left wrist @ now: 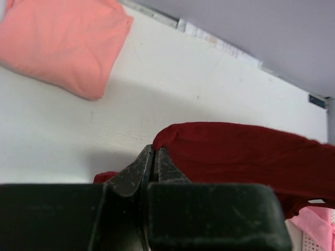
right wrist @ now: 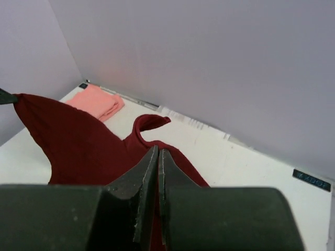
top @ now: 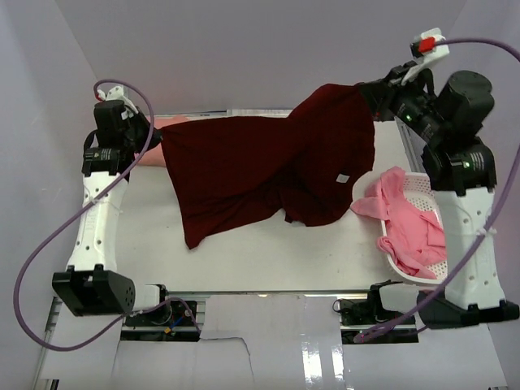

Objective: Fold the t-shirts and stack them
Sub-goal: Flatten out the tshirt

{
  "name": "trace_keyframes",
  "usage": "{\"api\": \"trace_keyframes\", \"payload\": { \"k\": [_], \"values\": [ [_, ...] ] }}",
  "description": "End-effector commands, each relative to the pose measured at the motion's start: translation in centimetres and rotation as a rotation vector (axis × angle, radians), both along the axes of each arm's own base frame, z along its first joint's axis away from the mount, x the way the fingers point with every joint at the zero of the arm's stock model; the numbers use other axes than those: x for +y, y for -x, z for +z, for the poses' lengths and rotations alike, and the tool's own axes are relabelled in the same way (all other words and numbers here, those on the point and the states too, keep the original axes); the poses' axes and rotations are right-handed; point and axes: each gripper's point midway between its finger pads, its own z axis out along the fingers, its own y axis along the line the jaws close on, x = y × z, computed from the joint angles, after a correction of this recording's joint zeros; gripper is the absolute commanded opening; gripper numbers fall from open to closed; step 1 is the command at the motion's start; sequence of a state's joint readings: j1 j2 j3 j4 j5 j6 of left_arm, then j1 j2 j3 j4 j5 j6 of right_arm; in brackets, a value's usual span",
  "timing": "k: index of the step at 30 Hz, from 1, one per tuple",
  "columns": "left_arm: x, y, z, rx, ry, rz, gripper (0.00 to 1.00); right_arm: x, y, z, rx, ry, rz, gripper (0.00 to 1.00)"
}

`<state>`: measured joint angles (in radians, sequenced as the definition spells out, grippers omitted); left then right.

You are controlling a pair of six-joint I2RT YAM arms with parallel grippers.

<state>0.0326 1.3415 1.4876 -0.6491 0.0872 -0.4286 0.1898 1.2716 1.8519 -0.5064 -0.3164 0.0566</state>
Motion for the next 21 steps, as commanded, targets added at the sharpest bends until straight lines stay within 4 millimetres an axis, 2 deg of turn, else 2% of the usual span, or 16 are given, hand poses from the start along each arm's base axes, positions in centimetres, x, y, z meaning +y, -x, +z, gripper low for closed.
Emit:
{"api": "trace_keyframes", "payload": {
  "k": [1, 2, 3, 5, 6, 7, 8, 9, 11, 12, 14, 15, 16, 18, 19, 21],
  "values": [
    [-0.9, 2.7, 5.3, -0.198, 0.035, -0.031, 0.00, -0.9, 5.2, 5.8, -0.265, -0.016, 0.006, 0.08],
    [-1.2, 3.3, 4.4, -0.191, 0.054, -0.037, 0.00, -1.1, 5.9, 5.7, -0.280, -0.020, -0.001, 0.08],
    [-1.4, 3.9, 4.5, -0.209, 0.066, -0.044, 0.00, -1.8, 8.7, 7.4, -0.350, -0.037, -0.007, 0.08],
    [-2.1, 5.8, 5.6, -0.291, 0.084, -0.073, 0.00, -2.5, 11.4, 9.2, -0.439, -0.064, -0.021, 0.08],
    [-2.2, 6.5, 6.2, -0.326, 0.094, -0.075, 0.00, -3.2, 13.9, 9.8, -0.495, -0.077, -0.032, 0.08],
    [-2.2, 7.0, 7.6, -0.394, 0.093, -0.075, 0.00, -3.7, 15.3, 10.4, -0.537, -0.091, -0.046, 0.08],
    [-2.2, 8.7, 9.2, -0.462, 0.092, -0.075, 0.00, -4.5, 16.5, 11.5, -0.594, -0.117, -0.078, 0.08],
    [-2.2, 9.3, 9.4, -0.486, 0.093, -0.071, 0.00, -5.1, 19.0, 12.1, -0.651, -0.132, -0.085, 0.08],
    [-2.0, 10.9, 11.8, -0.587, 0.087, -0.061, 0.00, -6.0, 21.7, 13.3, -0.735, -0.149, -0.110, 0.08],
    [-1.9, 12.5, 13.6, -0.645, 0.080, -0.055, 0.00, -6.6, 24.7, 14.5, -0.820, -0.166, -0.112, 0.08],
    [-1.2, 13.3, 14.7, -0.655, 0.087, -0.008, 0.00, -7.1, 27.4, 15.3, -0.900, -0.180, -0.110, 0.08],
    [-0.9, 13.7, 15.3, -0.665, 0.098, 0.009, 0.00, -7.6, 30.3, 16.5, -0.991, -0.206, -0.106, 0.08],
    [-0.9, 13.9, 15.9, -0.675, 0.114, 0.017, 0.00, -7.9, 32.0, 17.2, -1.033, -0.220, -0.102, 0.08],
    [-0.6, 13.9, 16.6, -0.689, 0.095, 0.025, 0.00, -7.9, 34.3, 18.3, -1.085, -0.230, -0.075, 0.08],
    [-0.4, 14.3, 17.8, -0.715, 0.084, 0.033, 0.00, -8.2, 36.4, 19.3, -1.135, -0.238, -0.066, 0.08],
    [0.1, 14.9, 19.0, -0.742, 0.058, 0.058, 0.00, -8.2, 38.1, 20.0, -1.174, -0.249, -0.045, 0.08]
  ]
}}
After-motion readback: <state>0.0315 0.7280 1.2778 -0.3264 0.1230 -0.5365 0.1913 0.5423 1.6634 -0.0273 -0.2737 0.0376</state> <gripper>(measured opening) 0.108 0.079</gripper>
